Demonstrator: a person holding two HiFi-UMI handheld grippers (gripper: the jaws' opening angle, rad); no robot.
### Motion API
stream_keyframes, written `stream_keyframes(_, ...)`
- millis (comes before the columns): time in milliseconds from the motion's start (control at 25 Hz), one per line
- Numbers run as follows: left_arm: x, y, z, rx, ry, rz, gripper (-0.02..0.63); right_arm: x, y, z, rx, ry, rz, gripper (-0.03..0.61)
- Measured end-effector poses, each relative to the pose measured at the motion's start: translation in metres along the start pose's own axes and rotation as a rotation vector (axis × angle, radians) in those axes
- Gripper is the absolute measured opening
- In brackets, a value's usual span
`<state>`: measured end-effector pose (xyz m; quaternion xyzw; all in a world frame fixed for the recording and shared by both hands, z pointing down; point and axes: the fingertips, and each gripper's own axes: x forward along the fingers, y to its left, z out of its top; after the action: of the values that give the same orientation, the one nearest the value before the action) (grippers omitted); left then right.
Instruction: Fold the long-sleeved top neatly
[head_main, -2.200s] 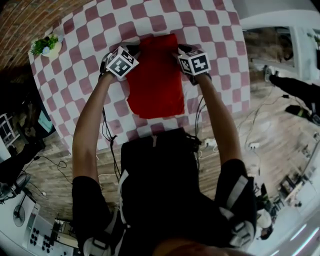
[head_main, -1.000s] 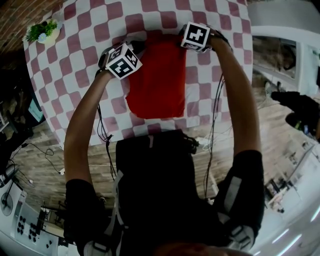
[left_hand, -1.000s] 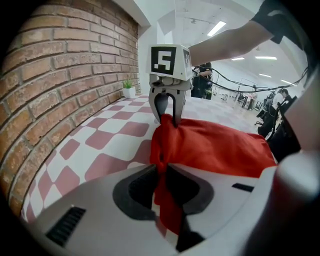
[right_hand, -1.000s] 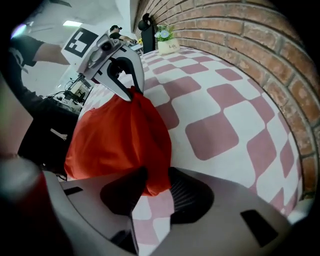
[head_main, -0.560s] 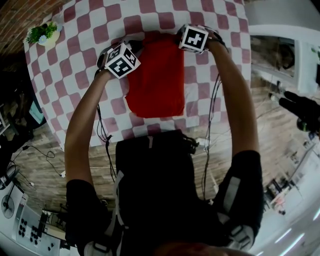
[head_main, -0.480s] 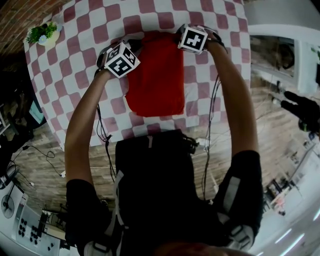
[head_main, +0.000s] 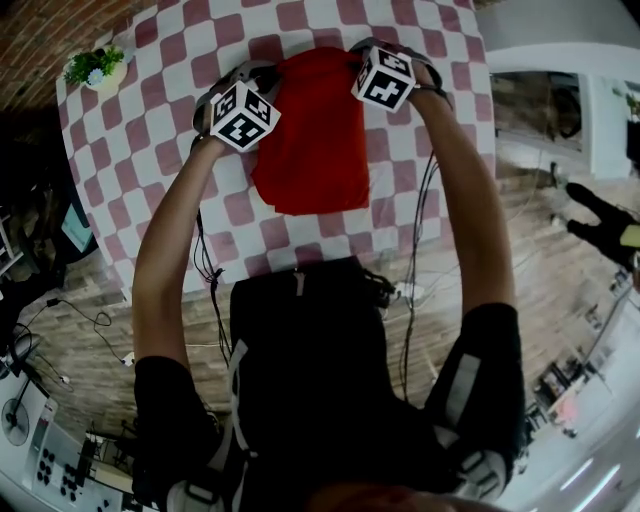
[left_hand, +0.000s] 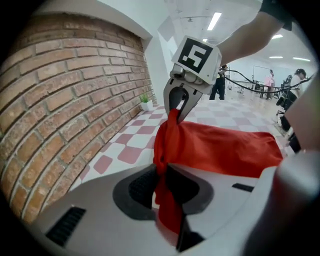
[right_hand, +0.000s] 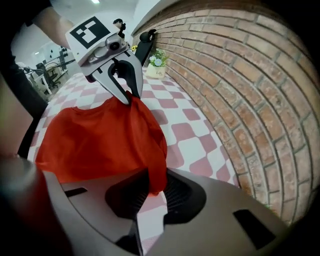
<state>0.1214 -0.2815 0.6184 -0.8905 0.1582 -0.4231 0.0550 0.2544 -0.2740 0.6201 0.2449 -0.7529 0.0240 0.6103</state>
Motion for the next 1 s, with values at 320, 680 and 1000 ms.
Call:
stream_keyframes(320,-0.041,-0.005,0.026,0.094,-0.055,0.065,0.064,-0.050,0.003,0.009,-0.008,-0.039,-0.162,0.064)
stream_keyframes(680,-0.095,-0.041,0.042,0.203,-0.142,0.125,0.064,-0.111,0.041,0.014,-0.014,-0.100,-0.360,0.063)
stream_keyframes(1000,-0.138,-0.089,0.039,0.257,-0.212,0.116,0.064,-0.149,0.100,0.015,-0.001,-0.132,-0.456,0.063)
